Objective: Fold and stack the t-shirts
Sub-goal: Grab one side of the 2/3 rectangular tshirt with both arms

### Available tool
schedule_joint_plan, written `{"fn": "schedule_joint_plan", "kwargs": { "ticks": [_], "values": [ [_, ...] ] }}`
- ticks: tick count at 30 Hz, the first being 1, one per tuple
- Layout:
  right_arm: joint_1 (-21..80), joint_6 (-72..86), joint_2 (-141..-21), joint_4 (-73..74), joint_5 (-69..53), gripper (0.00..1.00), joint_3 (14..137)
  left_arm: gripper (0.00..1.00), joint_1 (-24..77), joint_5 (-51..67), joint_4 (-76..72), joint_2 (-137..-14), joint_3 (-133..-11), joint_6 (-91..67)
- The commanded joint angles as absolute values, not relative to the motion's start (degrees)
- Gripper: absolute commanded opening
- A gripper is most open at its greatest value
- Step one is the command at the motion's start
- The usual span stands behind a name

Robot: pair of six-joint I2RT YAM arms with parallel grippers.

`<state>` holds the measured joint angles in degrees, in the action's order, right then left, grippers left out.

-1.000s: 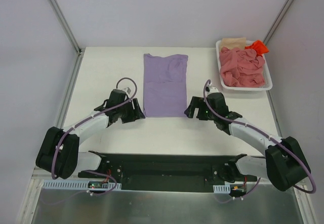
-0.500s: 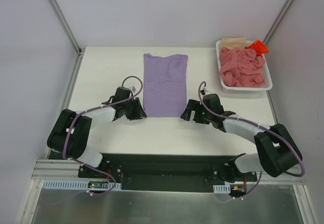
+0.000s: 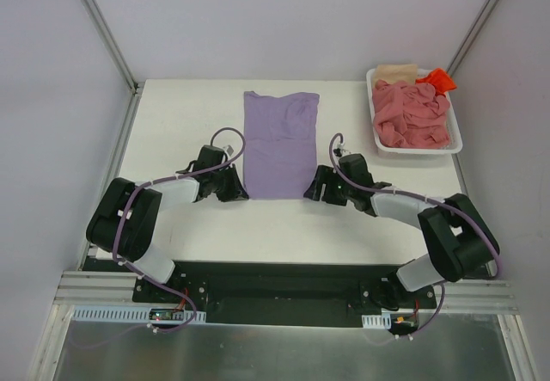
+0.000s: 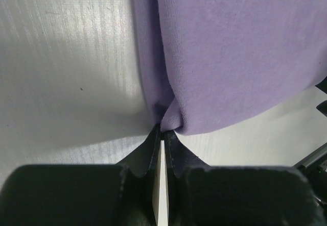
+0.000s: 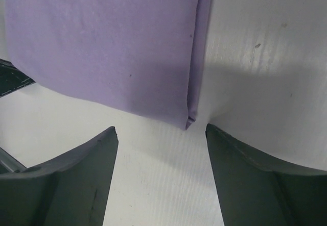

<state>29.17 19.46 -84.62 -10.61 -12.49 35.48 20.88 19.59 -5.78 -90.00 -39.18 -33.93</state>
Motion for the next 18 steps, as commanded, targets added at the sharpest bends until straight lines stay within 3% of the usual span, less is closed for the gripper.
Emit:
{"fn": "schedule_joint_plan", "kwargs": {
  "ticks": [1,11,15,18],
  "values": [
    [29.0,19.0,-88.1,-10.3,-12.0,0.67,37.9,0.0,20.7,20.8,-6.5,-90.7,-38.9,-32.9],
    [29.1,18.7,-91.9,-9.1,-10.8,0.42,39.0,0.0,20.7,18.6,-7.0,-90.2,-37.9,-33.5],
    [29.0,18.1,-91.2,-6.5,-11.0,0.39,39.1,0.0,20.7,17.8,-7.1,-89.7,-37.5,-34.3],
    [29.1,17.9,-90.6,-5.7,-10.5,0.32,38.2,0.0,20.7,17.1,-7.2,-89.4,-36.9,-35.8]
  ]
}}
